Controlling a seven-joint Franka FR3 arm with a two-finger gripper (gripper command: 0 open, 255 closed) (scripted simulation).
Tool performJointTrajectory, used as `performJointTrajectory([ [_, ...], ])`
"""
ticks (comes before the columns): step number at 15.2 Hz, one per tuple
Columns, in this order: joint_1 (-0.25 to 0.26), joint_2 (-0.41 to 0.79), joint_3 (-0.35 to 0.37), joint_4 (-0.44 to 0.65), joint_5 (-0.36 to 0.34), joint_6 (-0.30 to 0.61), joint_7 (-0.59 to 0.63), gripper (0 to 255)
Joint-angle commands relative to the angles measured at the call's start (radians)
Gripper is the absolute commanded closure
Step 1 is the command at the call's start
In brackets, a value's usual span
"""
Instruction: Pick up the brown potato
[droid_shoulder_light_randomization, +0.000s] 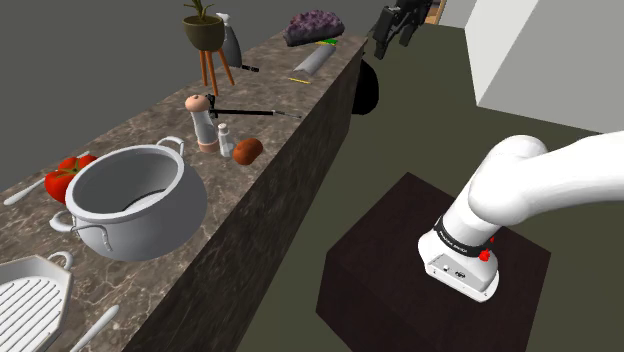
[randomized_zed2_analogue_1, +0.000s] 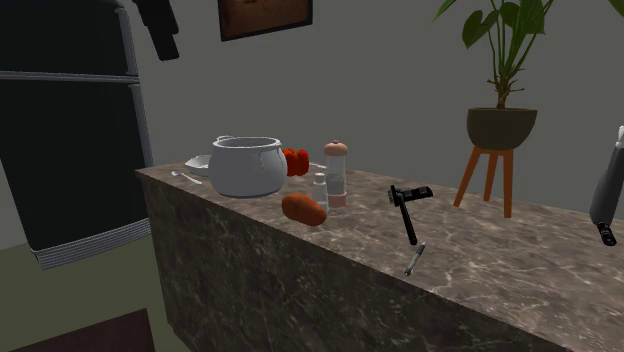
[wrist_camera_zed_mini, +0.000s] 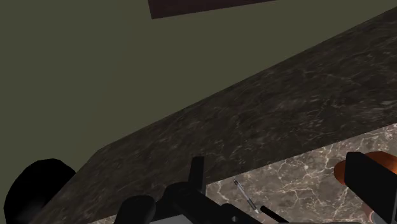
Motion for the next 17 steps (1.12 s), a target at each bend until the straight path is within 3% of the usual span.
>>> performJointTrajectory([
  [1, 0.000, 0.000, 0.000, 0.000, 0.000, 0.000, 0.000, 0],
  [9, -0.036, 0.118, 0.203, -0.053, 0.085, 0.120, 0.373, 0],
  [17, -0.097, 0.358, 0.400, 0.017, 0.106, 0.237, 0.753, 0],
])
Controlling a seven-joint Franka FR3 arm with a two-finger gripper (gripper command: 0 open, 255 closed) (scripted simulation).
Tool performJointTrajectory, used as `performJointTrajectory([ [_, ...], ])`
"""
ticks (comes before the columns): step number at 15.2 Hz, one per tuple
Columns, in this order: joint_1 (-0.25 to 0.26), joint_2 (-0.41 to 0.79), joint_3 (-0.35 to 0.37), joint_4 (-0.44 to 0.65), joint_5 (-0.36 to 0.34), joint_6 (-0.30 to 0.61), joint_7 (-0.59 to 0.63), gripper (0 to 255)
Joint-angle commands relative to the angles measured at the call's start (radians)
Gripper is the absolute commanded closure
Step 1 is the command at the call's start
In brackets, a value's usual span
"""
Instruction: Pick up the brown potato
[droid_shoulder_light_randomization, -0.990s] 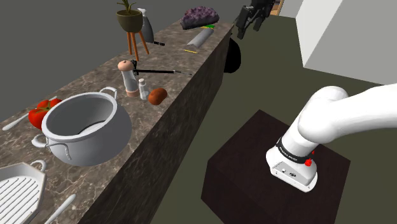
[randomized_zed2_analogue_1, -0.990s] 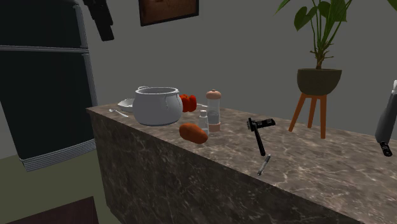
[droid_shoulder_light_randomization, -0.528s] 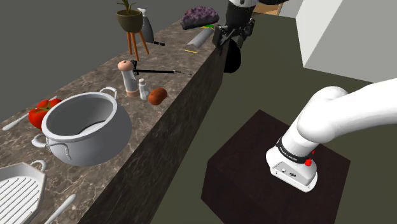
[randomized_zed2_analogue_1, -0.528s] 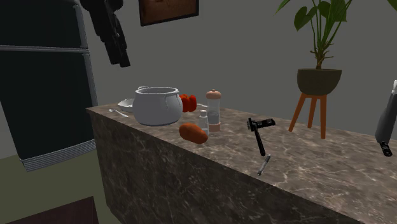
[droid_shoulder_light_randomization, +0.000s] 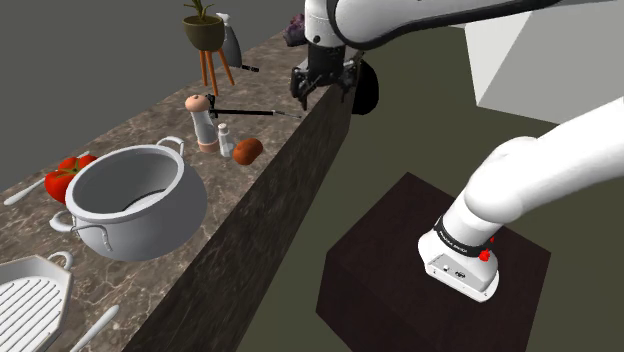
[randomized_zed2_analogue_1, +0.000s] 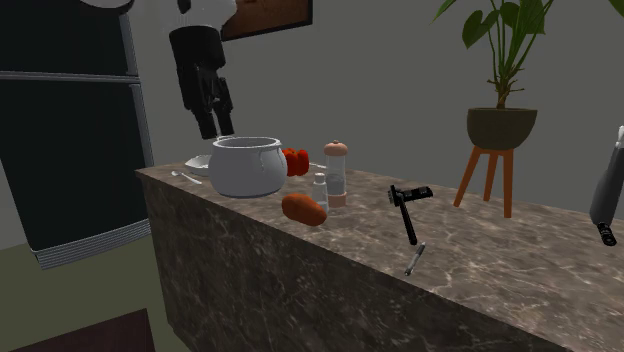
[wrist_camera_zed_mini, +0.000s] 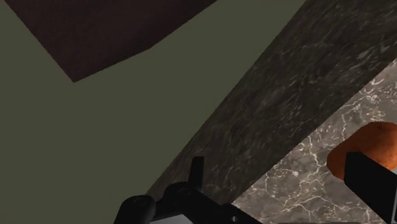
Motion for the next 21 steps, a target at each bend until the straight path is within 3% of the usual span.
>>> performJointTrajectory([
  [1, -0.021, 0.073, 0.046, 0.032, -0.008, 0.026, 0.100, 0],
  [6, -0.065, 0.283, 0.152, 0.143, -0.075, 0.073, 0.357, 0],
  [11, -0.070, 0.528, 0.212, 0.297, -0.199, 0.083, 0.623, 0],
  [16, -0.007, 0.774, 0.194, 0.492, -0.321, 0.056, 0.850, 0],
  [21, 0.083, 1.005, 0.134, 0.729, -0.391, 0.008, 1.010, 0],
])
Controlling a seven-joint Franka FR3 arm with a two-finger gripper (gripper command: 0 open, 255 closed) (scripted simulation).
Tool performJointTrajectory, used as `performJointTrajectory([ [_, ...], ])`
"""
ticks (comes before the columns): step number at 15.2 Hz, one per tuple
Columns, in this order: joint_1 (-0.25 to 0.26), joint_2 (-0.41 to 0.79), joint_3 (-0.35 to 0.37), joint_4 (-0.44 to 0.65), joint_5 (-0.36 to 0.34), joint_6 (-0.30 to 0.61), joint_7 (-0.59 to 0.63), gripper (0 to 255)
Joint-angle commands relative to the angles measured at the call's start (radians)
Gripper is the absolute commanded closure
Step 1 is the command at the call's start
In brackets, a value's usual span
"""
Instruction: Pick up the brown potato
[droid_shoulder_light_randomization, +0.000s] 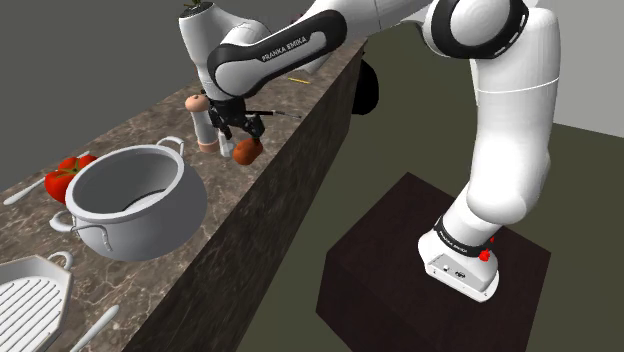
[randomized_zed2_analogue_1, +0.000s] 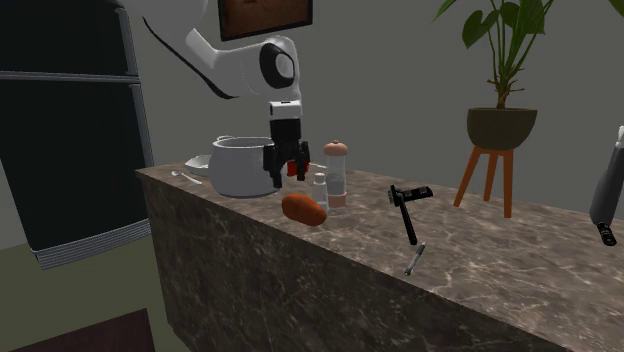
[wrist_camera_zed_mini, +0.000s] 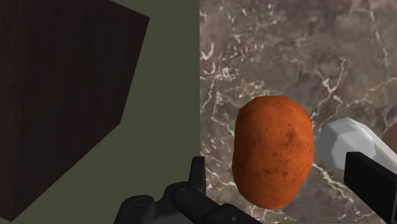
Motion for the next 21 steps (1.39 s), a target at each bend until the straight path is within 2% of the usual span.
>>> performJointTrajectory([
  [1, 0.026, 0.061, -0.017, 0.064, -0.015, -0.011, 0.042, 0],
  [10, 0.031, 0.101, -0.033, 0.021, -0.041, 0.066, 0.065, 0],
  [11, 0.030, 0.099, -0.033, 0.017, -0.040, 0.068, 0.065, 255],
  [21, 0.030, 0.095, -0.030, 0.026, -0.037, 0.056, 0.062, 255],
])
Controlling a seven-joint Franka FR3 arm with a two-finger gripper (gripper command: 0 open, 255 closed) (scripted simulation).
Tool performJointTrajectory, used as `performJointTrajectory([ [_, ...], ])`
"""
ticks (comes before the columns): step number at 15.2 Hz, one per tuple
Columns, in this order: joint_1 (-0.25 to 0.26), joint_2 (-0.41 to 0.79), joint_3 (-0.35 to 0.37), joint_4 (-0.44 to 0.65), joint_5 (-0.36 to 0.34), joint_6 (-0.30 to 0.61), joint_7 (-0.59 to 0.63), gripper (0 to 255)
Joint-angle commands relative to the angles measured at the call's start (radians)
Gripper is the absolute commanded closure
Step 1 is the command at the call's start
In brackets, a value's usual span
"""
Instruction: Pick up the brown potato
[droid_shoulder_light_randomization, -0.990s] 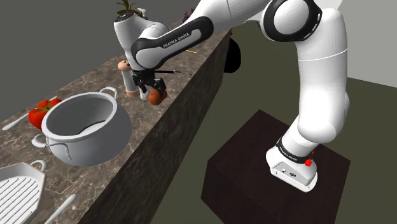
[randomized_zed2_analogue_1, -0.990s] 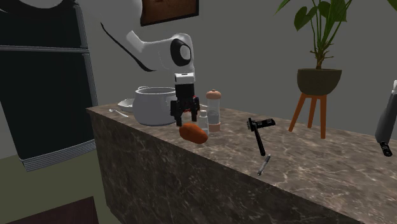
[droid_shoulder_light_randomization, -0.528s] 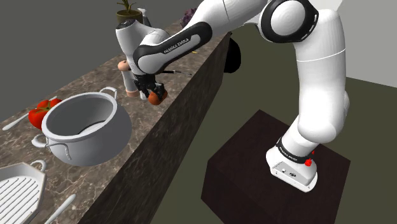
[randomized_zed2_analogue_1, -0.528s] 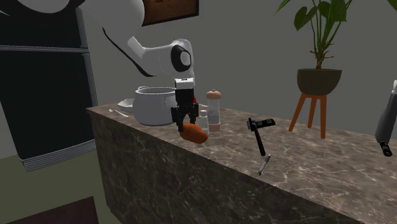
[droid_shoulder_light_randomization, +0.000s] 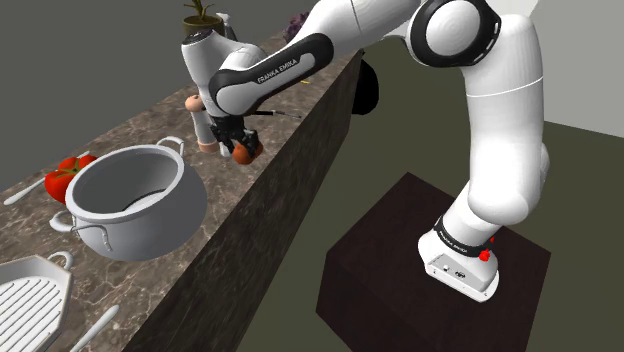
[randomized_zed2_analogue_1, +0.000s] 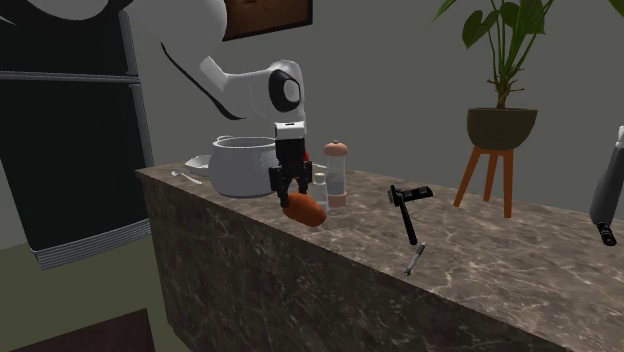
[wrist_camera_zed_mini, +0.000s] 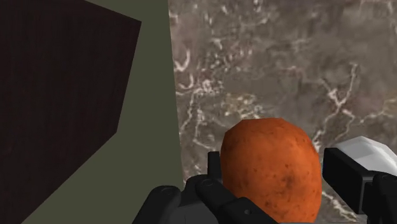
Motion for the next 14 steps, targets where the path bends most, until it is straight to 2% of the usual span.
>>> performJointTrajectory([
  [1, 0.000, -0.007, 0.003, 0.009, 0.005, -0.015, -0.005, 255],
  [14, -0.003, -0.066, 0.024, 0.099, 0.045, -0.153, -0.042, 255],
])
